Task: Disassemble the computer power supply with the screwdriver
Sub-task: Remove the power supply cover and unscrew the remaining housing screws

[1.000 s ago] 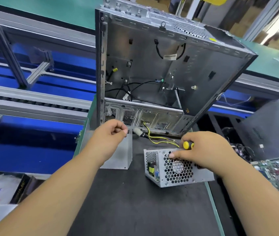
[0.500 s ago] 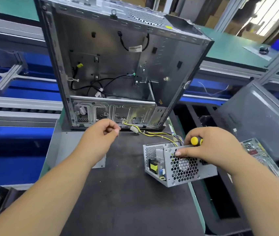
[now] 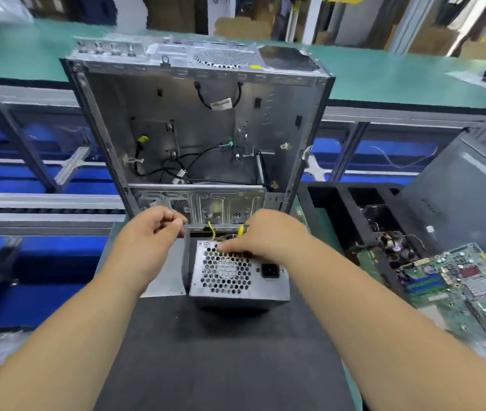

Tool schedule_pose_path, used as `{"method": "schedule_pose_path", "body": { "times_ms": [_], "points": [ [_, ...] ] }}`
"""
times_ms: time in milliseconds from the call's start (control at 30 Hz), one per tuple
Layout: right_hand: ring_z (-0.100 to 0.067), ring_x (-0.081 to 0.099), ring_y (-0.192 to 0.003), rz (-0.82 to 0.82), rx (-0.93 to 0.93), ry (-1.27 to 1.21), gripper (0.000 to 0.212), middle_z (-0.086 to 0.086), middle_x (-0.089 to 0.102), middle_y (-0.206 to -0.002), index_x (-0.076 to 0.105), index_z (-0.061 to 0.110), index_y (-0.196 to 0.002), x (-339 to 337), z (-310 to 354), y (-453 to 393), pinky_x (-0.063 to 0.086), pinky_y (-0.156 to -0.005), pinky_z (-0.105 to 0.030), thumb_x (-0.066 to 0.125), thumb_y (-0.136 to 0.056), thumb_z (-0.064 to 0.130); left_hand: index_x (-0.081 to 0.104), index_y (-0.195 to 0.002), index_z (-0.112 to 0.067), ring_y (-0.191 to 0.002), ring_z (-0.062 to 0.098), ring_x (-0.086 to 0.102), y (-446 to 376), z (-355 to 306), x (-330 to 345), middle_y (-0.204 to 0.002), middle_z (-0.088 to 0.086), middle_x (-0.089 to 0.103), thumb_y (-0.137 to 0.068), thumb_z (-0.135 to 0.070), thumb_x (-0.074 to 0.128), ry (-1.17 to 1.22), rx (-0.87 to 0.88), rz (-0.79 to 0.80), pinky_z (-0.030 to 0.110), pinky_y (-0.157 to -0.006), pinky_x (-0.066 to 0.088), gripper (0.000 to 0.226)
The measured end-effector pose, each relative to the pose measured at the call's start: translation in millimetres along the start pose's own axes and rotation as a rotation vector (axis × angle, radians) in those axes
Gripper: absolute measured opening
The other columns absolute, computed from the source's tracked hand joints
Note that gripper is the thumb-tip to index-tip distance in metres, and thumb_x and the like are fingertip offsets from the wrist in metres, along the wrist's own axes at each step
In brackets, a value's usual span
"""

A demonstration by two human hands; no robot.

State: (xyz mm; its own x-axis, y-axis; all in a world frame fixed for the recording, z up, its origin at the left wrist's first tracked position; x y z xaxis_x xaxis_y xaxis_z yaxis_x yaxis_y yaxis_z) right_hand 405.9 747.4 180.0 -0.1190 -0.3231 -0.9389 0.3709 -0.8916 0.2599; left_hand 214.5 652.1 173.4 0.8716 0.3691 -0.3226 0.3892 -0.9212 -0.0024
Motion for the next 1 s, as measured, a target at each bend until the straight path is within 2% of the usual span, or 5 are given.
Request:
{"method": "schedule_pose_path", "body": {
  "times_ms": [267,433,633,833,1000],
  "points": [
    [-0.019,0.055,-0.076,0.276,-0.186,-0.073,0.046,-0.004,0.064,-0.089,0.063,0.009,-0.099,-28.7,-13.9,-12.5,0.039,-0.061,-0.029,0.069,-0.086,0.053,0.067,-0.083,-0.028,-0.087,0.015,0.061,11.8,-34.6,33.3,-0.088,-0.002,0.068,-0.095,-0.02,0.059,-0.062,0.026,0.021,0.023,-0.075,0.049,0.016],
    [-0.017,0.067,-0.099,0.097,-0.249,-0.386,0.021,0.002,0.073,-0.103,0.074,0.021,-0.105,-43.8,-41.2,3.1,0.053,-0.094,-0.038,0.074,-0.087,0.031,0.068,-0.085,-0.03,-0.082,0.014,0.061,19.6,-48.8,67.4,-0.091,0.0,0.07,-0.092,-0.022,0.064,-0.123,0.054,0.086,0.018,-0.068,0.045,0.012],
    [-0.007,0.068,-0.09,-0.072,-0.424,-0.699,0.016,0.009,0.073,-0.09,0.076,0.021,-0.092,-53.7,-69.2,33.7,0.056,-0.086,-0.028,0.084,-0.078,0.018,0.064,-0.091,-0.021,-0.074,0.011,0.063,22.4,-63.6,107.0,-0.074,-0.005,0.072,-0.087,-0.014,0.069,0.073,-0.041,0.095,0.032,-0.077,0.048,0.01],
    [-0.005,0.065,-0.078,-0.19,-0.442,-0.749,0.011,0.008,0.073,-0.081,0.077,0.02,-0.083,-42.8,-97.6,48.3,0.053,-0.075,-0.021,0.085,-0.076,0.015,0.062,-0.093,-0.007,-0.06,0.006,0.066,29.4,-68.9,137.5,-0.068,0.002,0.071,-0.086,-0.004,0.07,0.171,-0.097,0.136,0.015,-0.053,0.047,0.011],
    [0.0,0.063,-0.072,-0.228,-0.448,-0.793,0.01,0.008,0.071,-0.074,0.076,0.019,-0.078,-44.2,-106.0,48.4,0.05,-0.068,-0.014,0.085,-0.075,0.014,0.063,-0.089,-0.009,-0.07,0.01,0.072,25.4,-74.2,138.0,-0.077,0.005,0.076,-0.091,-0.008,0.067,0.105,-0.041,0.233,0.018,-0.061,0.053,0.004]
  ]
}}
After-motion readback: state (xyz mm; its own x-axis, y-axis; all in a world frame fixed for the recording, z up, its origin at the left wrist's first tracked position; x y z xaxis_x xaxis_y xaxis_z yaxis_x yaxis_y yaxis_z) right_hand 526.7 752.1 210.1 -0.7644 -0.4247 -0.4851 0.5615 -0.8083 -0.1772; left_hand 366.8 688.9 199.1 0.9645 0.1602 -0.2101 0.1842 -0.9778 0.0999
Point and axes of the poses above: each hand's wrist, its own y-axis away from the middle knuckle, its own x-axis out of the palm, z = x × y, the point moved 3 cm from there along -y, towards the middle knuckle
